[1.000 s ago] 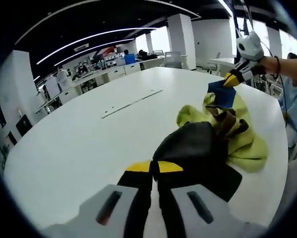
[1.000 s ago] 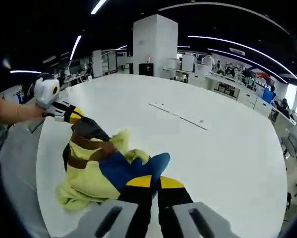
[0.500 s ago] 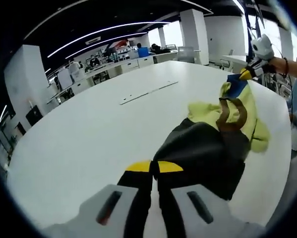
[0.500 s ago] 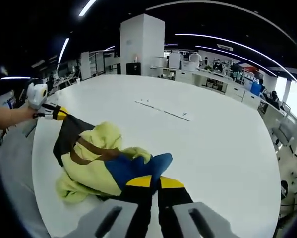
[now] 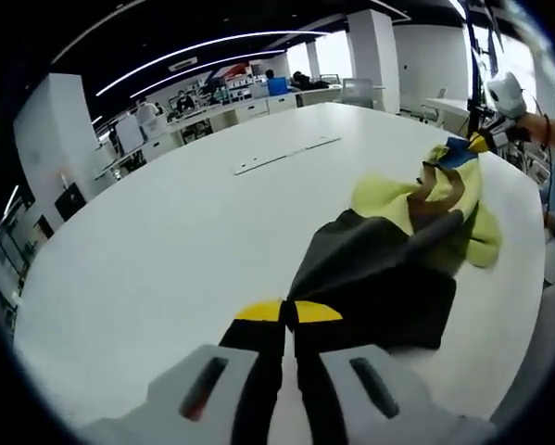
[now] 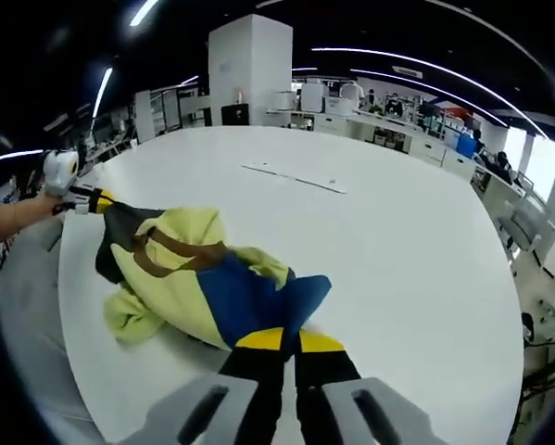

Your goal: Fold the garment on the visible template until the final outline fits inside the template.

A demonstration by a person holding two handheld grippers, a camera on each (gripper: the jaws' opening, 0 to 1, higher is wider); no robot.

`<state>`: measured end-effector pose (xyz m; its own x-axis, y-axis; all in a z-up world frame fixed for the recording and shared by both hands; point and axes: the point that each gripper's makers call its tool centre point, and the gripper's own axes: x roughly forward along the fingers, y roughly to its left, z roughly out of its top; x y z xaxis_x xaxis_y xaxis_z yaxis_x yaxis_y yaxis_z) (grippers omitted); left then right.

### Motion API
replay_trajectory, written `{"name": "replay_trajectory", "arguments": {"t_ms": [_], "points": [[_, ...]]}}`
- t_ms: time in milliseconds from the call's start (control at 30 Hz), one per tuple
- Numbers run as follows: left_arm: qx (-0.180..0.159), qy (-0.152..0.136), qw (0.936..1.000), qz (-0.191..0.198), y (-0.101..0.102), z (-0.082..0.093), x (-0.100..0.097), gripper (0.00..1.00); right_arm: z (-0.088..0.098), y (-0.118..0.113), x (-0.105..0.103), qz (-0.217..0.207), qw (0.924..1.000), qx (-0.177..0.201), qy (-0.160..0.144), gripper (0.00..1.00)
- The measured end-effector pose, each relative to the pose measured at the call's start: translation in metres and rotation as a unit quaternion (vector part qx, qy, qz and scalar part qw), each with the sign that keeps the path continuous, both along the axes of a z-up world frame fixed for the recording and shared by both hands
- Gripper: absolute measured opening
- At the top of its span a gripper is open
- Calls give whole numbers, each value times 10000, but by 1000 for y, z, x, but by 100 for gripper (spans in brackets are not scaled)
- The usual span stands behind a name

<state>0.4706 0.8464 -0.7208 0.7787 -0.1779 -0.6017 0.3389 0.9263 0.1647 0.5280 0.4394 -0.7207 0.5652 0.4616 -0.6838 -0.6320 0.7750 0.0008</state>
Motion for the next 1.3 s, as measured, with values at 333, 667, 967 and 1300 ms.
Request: {"name": "replay_trajectory", "arguments": {"t_ms": [333, 667, 967, 1300], "points": [[192, 322, 9992, 123, 9, -21, -22, 0, -28, -4, -26, -98, 9993, -63, 367, 0], [146, 356, 9992, 83, 6, -25, -30, 0, -41, -2, -31, 15, 9990, -132, 434, 1], [0, 236, 9997, -91, -1, -4, -37, 3, -16, -7, -26, 22, 9998, -90, 195, 23], [-757, 134, 9944, -721, -51, 17, -43, 21, 9, 22, -17, 825, 9963, -58, -235, 28]]}}
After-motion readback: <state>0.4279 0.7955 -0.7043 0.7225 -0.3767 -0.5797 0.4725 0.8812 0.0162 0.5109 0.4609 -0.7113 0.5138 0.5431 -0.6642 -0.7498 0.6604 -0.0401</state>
